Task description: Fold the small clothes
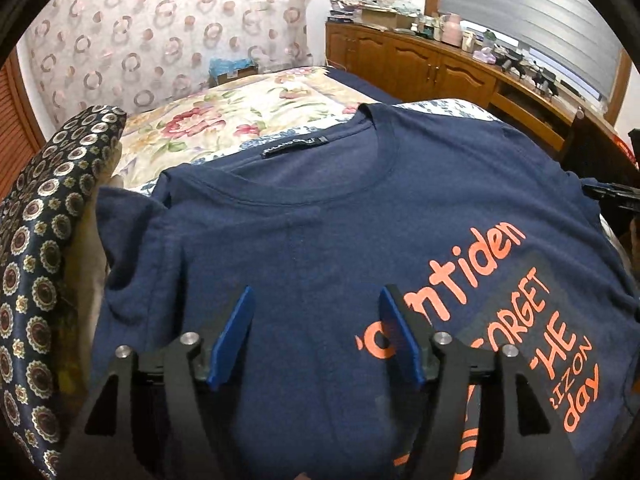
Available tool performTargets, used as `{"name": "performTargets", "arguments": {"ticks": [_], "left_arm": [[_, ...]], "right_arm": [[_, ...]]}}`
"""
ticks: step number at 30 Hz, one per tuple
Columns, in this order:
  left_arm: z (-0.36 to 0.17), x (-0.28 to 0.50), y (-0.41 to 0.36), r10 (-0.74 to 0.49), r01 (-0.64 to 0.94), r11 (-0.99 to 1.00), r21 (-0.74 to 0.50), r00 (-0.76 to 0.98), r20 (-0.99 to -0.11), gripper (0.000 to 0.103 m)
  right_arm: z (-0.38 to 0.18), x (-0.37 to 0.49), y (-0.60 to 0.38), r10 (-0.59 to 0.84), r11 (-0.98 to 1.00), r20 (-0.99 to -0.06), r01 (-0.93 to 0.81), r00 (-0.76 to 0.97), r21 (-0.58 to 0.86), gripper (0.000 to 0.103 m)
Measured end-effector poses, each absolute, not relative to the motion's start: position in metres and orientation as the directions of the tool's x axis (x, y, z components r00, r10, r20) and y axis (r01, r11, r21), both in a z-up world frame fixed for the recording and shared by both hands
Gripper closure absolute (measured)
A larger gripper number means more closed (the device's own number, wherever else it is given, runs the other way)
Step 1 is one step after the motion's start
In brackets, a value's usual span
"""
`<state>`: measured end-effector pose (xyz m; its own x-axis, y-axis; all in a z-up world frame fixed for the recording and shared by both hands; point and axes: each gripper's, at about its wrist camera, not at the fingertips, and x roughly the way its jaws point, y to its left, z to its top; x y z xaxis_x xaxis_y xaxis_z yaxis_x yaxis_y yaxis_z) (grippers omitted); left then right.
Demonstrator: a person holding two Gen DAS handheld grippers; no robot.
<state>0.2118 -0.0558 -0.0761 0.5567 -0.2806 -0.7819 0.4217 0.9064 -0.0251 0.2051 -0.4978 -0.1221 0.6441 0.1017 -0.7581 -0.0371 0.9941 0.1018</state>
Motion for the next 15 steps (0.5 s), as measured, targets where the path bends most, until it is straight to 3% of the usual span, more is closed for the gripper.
{"name": "performTargets", "arguments": {"ticks": [6,12,15], "left_arm": [[-0.076,0.211,-0.056,-0.285,0.427,0.904,-0.028,0.553,-0.783,0.033],[-0.075,0.212,-0.056,-0.275,0.421,0.907,-0.019,0.557,-0.784,0.03],[-0.076,0.213,-0.056,-0.273,0.418,0.908,-0.02,0.557,-0.784,0.029]], "right_arm": [[-0.124,0.198,-0.49,0.139,0.99,-0.754,-0.067,0.642,0.125,0.055],[-0.121,0.195,-0.481,0.096,0.995,-0.749,-0.084,0.656,0.053,0.089],[-0.115,0.195,-0.476,0.1,0.993,-0.737,-0.111,0.668,0.034,0.098]]}}
